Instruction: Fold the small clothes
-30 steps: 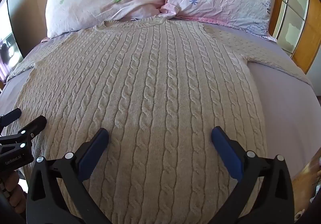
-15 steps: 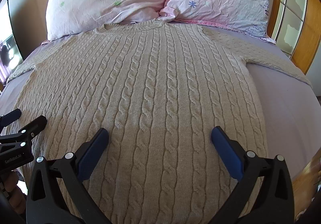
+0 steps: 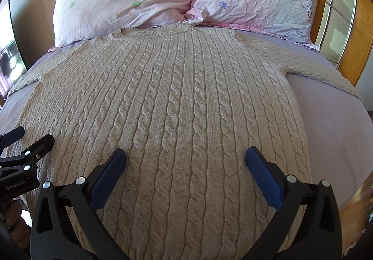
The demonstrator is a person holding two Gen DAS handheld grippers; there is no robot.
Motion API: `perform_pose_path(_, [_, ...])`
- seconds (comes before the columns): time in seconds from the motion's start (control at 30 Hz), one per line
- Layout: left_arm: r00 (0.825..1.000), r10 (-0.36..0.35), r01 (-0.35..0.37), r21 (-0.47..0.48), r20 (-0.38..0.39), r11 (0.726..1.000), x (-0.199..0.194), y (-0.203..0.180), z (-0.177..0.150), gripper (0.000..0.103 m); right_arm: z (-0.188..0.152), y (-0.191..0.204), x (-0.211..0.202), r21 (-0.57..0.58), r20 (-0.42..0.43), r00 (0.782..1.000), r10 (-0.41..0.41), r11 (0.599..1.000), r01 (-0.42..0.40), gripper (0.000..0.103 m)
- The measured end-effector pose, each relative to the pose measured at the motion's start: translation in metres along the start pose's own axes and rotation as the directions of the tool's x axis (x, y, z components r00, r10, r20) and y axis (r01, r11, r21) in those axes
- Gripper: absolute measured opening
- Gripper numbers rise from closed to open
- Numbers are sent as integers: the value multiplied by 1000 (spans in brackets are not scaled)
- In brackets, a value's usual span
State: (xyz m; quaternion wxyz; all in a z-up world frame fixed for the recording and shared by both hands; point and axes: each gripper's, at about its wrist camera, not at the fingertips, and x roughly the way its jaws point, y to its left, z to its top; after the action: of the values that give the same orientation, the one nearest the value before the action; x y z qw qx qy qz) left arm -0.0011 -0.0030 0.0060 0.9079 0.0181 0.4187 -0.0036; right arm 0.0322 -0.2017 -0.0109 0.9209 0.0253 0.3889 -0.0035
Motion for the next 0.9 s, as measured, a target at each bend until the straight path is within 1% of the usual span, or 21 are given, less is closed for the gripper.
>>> perform_pose_path(0.9, [1000,0,0,1,4,1000,0,0,-4,101,-1,0,0,2,6,1000,-1,1000,1,102])
